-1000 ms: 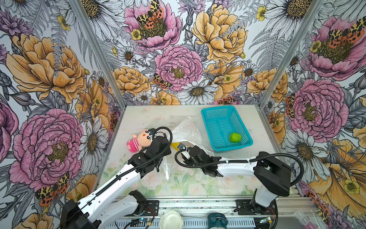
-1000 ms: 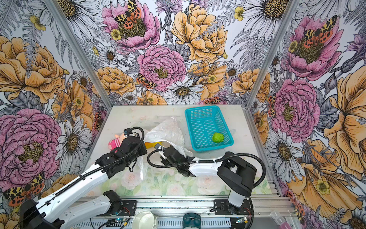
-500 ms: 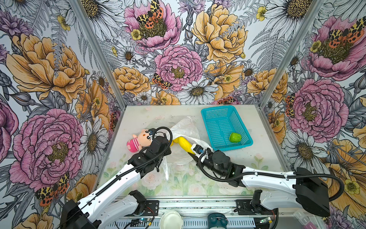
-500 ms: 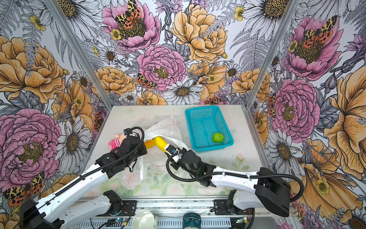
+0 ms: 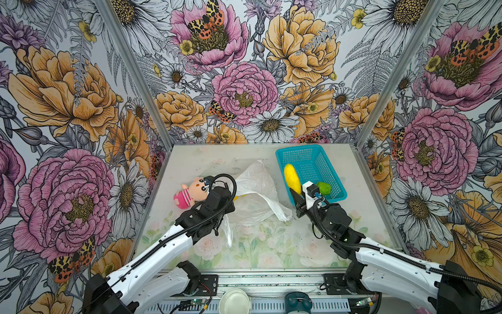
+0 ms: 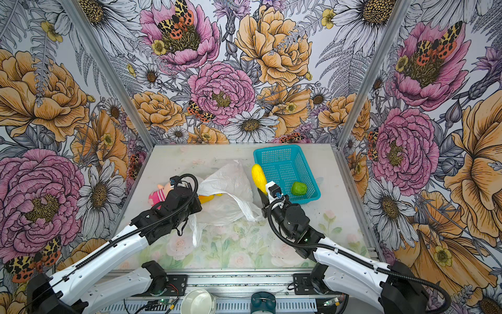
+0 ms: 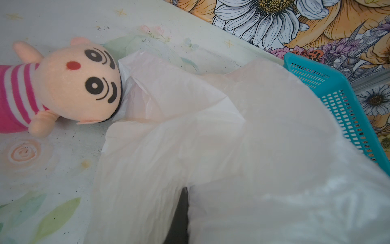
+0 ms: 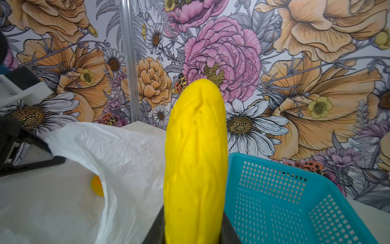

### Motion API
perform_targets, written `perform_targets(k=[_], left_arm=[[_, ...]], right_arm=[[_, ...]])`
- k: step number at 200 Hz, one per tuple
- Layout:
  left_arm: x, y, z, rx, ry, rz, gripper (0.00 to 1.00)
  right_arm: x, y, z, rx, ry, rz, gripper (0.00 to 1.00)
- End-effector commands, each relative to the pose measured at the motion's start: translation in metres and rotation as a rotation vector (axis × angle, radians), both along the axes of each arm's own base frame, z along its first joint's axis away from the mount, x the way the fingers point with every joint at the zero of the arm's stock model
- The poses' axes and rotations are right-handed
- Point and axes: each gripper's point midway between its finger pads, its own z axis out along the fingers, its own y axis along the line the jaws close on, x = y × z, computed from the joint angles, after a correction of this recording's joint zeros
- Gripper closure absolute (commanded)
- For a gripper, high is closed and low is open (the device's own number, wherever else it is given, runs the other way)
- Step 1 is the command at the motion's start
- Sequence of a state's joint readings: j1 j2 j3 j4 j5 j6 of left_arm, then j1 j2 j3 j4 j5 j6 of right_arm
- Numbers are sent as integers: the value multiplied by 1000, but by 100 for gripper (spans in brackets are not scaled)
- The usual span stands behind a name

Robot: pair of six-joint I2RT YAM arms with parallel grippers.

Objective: Untie the knot of the plastic bag and take out the fruit
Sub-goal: Place the fruit in the basket.

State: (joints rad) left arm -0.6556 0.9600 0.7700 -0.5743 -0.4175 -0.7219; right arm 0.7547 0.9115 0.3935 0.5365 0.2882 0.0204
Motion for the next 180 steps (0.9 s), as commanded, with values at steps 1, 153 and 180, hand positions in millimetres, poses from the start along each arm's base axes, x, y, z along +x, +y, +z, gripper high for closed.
perform_targets(k=[1,153,180], left_arm=[[2,0,2,-5,-9,-10,100],[3,1,3,-1,-14,-8,100],[3,1,2,-2,-11,-8,100]], right_arm=[[18,-37,-6,85,41,-143,76],[137,-83,-119,35,643,-421,83],[154,-86,-134,-5,716,-451,84]])
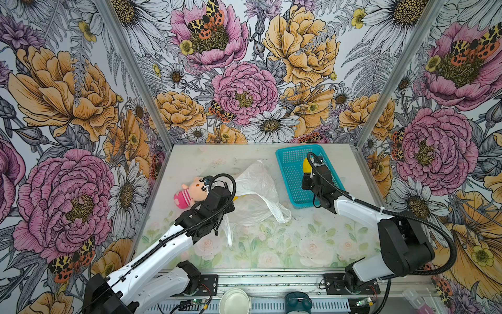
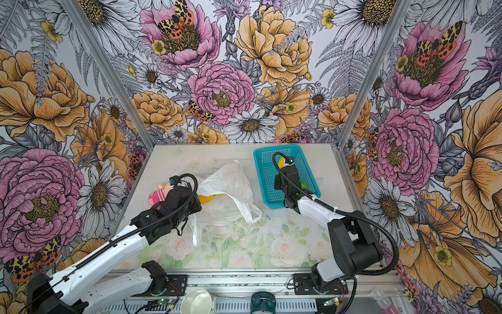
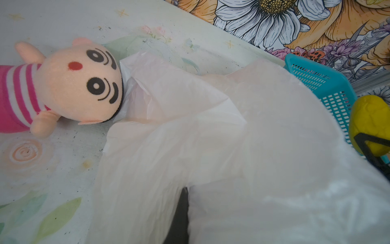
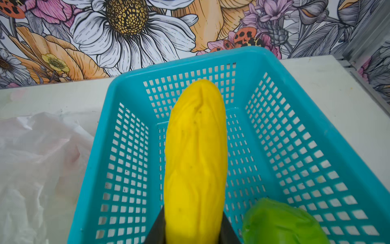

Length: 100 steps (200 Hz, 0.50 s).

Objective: Untie the knot of the plastic bag and take out the fruit
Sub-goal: Place the fruit in the basket.

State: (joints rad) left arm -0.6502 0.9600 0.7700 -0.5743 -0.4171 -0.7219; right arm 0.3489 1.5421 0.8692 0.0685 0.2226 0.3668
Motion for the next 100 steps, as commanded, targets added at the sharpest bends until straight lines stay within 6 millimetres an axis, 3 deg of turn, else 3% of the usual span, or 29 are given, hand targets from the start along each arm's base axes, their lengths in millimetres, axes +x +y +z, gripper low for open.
perform_targets(k=[1,31,58,100], left_arm=[[2,-1,2,-2,-12,-13,100],[3,1,3,1,-16,-6,100],[3,1,0,9,-8,-6,100],[3,-1,0,2,-4,-12,100]], right_arm=[[9,-4,-12,-10,86,-21,84],[25,-21,-24,4,119,-64,82],[37,-50,-34,17,146,-127,78],[53,-64,-36,82,158,-128,76]])
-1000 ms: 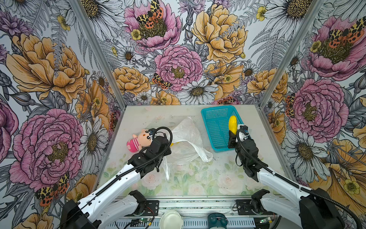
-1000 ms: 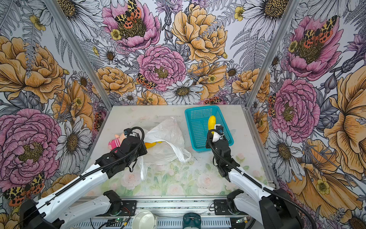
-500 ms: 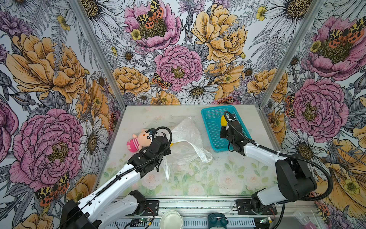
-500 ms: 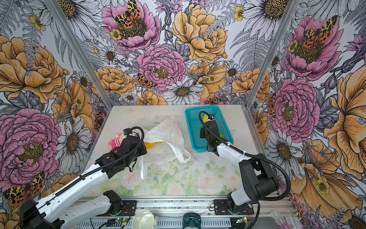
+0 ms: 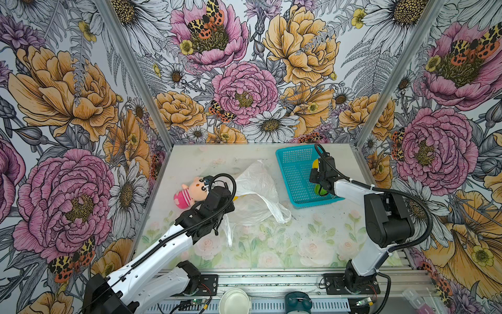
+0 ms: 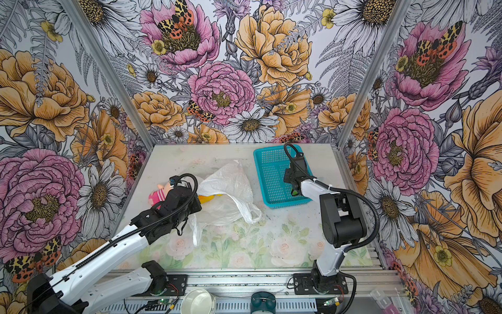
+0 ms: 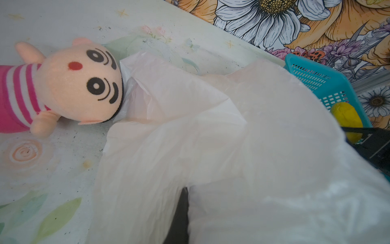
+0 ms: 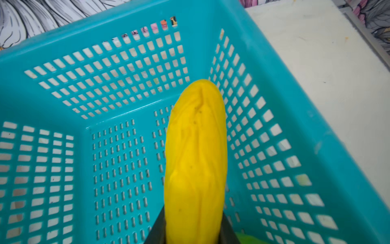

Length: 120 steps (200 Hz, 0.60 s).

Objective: Untie the knot of the plastic bag and take out the fruit
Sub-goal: Place the fruit in the basket.

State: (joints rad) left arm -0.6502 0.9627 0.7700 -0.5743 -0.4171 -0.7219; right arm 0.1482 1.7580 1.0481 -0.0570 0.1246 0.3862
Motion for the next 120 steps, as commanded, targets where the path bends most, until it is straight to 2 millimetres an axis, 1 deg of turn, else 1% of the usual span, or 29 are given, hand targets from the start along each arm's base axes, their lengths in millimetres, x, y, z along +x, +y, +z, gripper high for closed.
perform_targets(k=[1,34,77,102,120], left_arm=[[3,-1,0,1,-6,-13,100],[3,-2,0,-5,-3,-15,100],[3,-2,-1,-5,1,-17,100],[2,-6,-1,-17,9,-33,100],[2,-5,0,-13,4,-26,100]], right_arm=[[12,2,8,47,-17,3,76],[19,-5,-4,72,34,-29,75],[20,-6,-10,77,52,-38,55],[23,-5,-14,78,83,-41,51],[24,-7,-17,81,93,-48,50]])
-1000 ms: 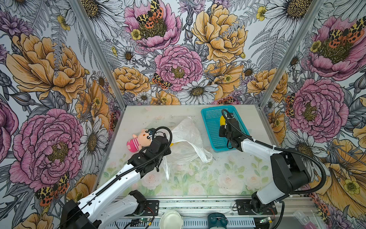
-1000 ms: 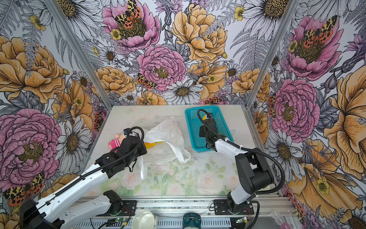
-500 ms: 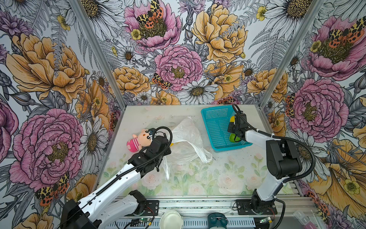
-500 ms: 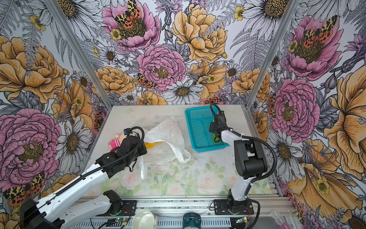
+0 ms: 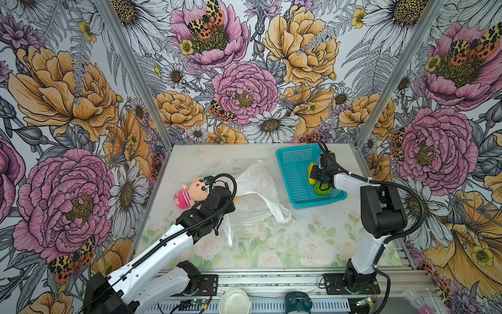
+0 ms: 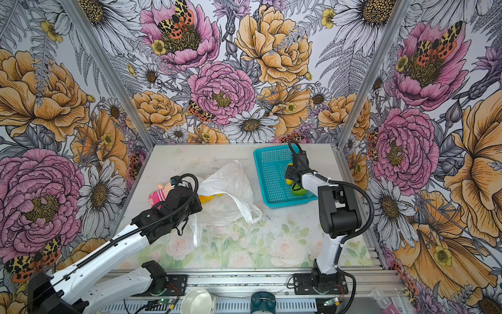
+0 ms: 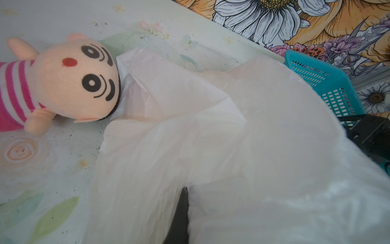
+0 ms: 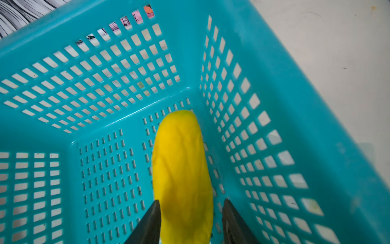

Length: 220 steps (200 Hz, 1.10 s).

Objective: Untie the knot of the plastic bag and take out the fruit
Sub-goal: Place the fruit in the basket.

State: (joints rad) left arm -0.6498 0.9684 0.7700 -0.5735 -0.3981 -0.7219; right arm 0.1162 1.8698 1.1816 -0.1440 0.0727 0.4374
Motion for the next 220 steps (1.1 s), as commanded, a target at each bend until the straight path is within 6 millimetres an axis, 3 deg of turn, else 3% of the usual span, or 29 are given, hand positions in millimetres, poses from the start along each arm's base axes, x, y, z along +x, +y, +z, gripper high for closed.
perform_targets(k=[1,63,137,163,199,205,207,209,211,220], left_arm=[[3,-2,2,-5,-8,-13,100],[3,-2,1,-5,-6,-14,100],[3,-2,1,-2,-6,-16,100],[4,3,0,17,-7,0,100],[3,1,3,2,-14,-9,100],[2,1,3,1,-17,-8,100],[2,2,4,1,-18,-7,100],[2,2,4,1,-19,-7,100],[2,2,4,0,-20,-7,100],[2,3,5,2,-25,-2,100]], right_arm=[[3,-3,-3,17,27,-15,50],[2,-5,-3,19,27,-22,53],[-7,27,27,-117,-87,64,43],[-19,52,55,-56,-159,126,43],[-59,83,122,-65,-367,207,43],[-66,89,133,-59,-407,232,36],[-69,92,137,-56,-423,243,27],[-71,94,141,-52,-438,254,10],[-74,97,144,-51,-450,266,3],[-82,104,161,-13,-498,270,0]])
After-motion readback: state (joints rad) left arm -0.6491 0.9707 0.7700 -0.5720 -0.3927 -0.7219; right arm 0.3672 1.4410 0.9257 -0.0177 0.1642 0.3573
